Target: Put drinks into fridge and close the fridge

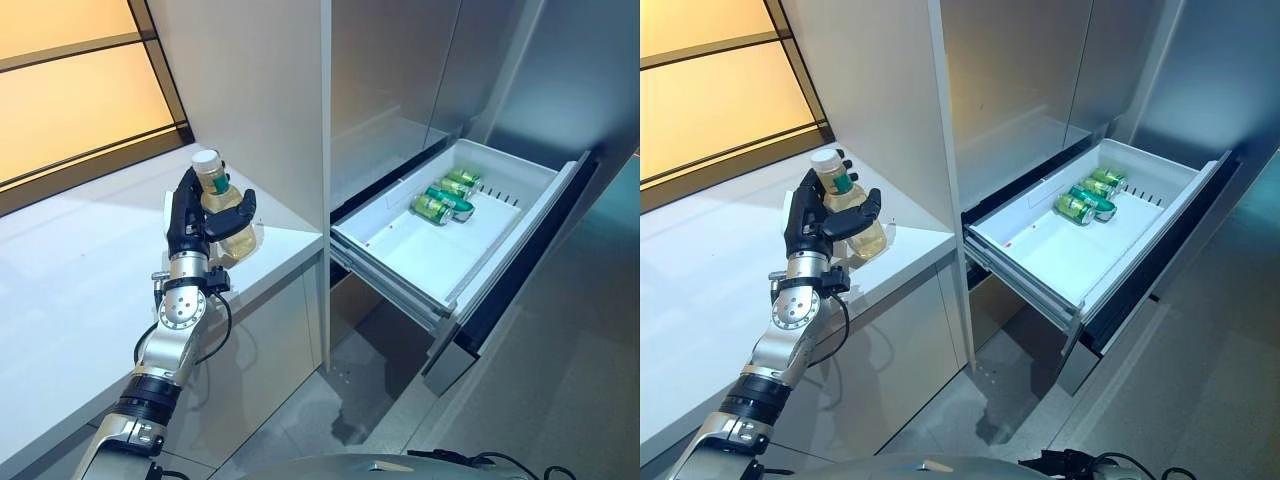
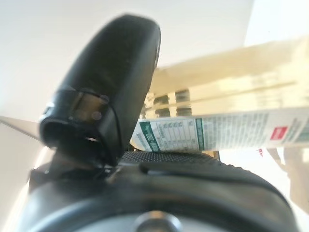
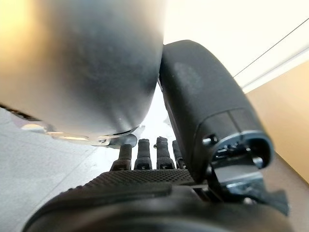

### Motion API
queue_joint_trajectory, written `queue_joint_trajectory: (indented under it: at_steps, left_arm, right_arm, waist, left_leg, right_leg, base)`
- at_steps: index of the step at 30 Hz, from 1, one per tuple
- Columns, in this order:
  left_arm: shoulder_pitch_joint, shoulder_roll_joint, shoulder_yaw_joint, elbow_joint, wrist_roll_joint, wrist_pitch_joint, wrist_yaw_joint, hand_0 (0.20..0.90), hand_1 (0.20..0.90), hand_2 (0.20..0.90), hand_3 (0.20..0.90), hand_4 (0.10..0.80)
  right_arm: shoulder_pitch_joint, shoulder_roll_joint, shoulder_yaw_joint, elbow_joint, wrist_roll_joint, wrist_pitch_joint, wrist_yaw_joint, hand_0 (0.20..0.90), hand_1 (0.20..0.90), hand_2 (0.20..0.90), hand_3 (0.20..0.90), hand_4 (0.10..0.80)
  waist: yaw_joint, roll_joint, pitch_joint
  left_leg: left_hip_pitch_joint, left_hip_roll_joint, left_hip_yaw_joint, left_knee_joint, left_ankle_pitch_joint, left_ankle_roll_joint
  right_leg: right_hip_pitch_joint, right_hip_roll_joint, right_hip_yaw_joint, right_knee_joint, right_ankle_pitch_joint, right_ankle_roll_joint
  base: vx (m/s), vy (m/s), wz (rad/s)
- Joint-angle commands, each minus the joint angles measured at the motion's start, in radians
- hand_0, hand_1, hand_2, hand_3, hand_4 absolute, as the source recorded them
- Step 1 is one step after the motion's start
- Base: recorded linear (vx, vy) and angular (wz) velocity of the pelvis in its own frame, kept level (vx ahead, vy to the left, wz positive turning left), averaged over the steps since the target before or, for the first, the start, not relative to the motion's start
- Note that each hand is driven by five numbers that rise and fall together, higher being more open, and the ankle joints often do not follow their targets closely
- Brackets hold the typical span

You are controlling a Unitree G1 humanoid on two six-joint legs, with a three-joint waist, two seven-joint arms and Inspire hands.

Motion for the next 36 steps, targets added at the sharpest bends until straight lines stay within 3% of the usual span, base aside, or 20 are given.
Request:
queue_joint_trajectory:
  at_steps: [1,4,10,13,21,29,36]
  left_arm:
    - [-0.078,0.01,0.025,-0.072,-0.044,-0.135,-0.041,0.3,0.3,0.3,0.2,0.1]
    - [-0.08,0.0,0.032,-0.101,-0.07,-0.167,-0.099,0.3,0.3,0.3,0.2,0.1]
    - [-0.097,-0.003,0.015,-0.235,-0.181,-0.22,-0.305,0.3,0.3,0.3,0.2,0.1]
    - [-0.092,-0.019,-0.022,-0.31,-0.237,-0.236,-0.432,0.3,0.3,0.3,0.2,0.1]
    - [-0.066,-0.01,-0.082,-0.446,-0.369,-0.19,-0.67,0.3,0.3,0.3,0.2,0.1]
    - [-0.059,-0.001,-0.126,-0.481,-0.465,-0.066,-0.802,0.3,0.3,0.3,0.2,0.1]
    - [-0.07,0.018,-0.176,-0.459,-0.437,-0.035,-0.788,0.3,0.3,0.3,0.2,0.1]
  right_arm:
    - [-0.004,-0.02,0.021,-0.078,0.085,-0.062,0.055,0.9,0.9,0.9,0.9,0.8]
    - [-0.011,-0.006,0.021,-0.127,0.113,-0.126,0.102,0.9,0.9,0.9,0.9,0.8]
    - [0.051,0.027,0.067,-0.573,0.326,-0.002,0.223,0.9,0.9,0.9,0.9,0.8]
    - [0.072,0.036,0.088,-0.762,0.368,-0.011,0.302,0.9,0.9,0.9,0.9,0.8]
    - [-0.024,-0.099,0.043,-1.203,0.413,-0.054,0.343,0.9,0.9,0.9,0.9,0.8]
    - [-0.119,-0.203,0.022,-1.399,0.467,-0.02,0.395,0.9,0.9,0.9,0.9,0.8]
    - [-0.155,-0.242,0.052,-1.443,0.547,0.062,0.458,0.9,0.9,0.9,0.9,0.8]
  waist:
    - [-0.005,0.014,0.0]
    - [-0.004,0.019,-0.002]
    - [-0.024,0.015,0.002]
    - [-0.031,0.008,0.007]
    - [-0.032,0.005,0.015]
    - [-0.03,0.003,0.011]
    - [-0.029,-0.005,0.008]
  left_leg:
    - [-0.004,-0.027,0.001,0.065,-0.14,0.029]
    - [-0.01,-0.026,0.0,0.066,-0.139,0.028]
    - [-0.001,-0.025,0.002,0.046,-0.131,0.03]
    - [0.001,-0.024,-0.007,0.039,-0.124,0.027]
    - [-0.002,-0.026,-0.017,0.036,-0.116,0.029]
    - [-0.009,-0.027,-0.008,0.043,-0.118,0.035]
    - [-0.013,-0.029,-0.005,0.043,-0.117,0.039]
  right_leg:
    - [-0.097,0.037,0.018,0.123,-0.048,0.04]
    - [-0.103,0.039,0.022,0.128,-0.047,0.042]
    - [-0.104,0.035,0.013,0.127,-0.05,0.048]
    - [-0.103,0.034,0.009,0.124,-0.046,0.05]
    - [-0.108,0.033,0.017,0.122,-0.034,0.054]
    - [-0.116,0.032,0.031,0.124,-0.029,0.053]
    - [-0.12,0.032,0.033,0.123,-0.023,0.051]
  base:
    - [0.0,0.0,0.0]
    - [0.0,0.0,0.0]
    - [-0.023,-0.019,-0.01]
    - [-0.033,-0.037,0.0]
    - [-0.015,-0.003,-0.01]
    - [-0.011,0.004,-0.06]
    - [0.0,0.0,0.0]
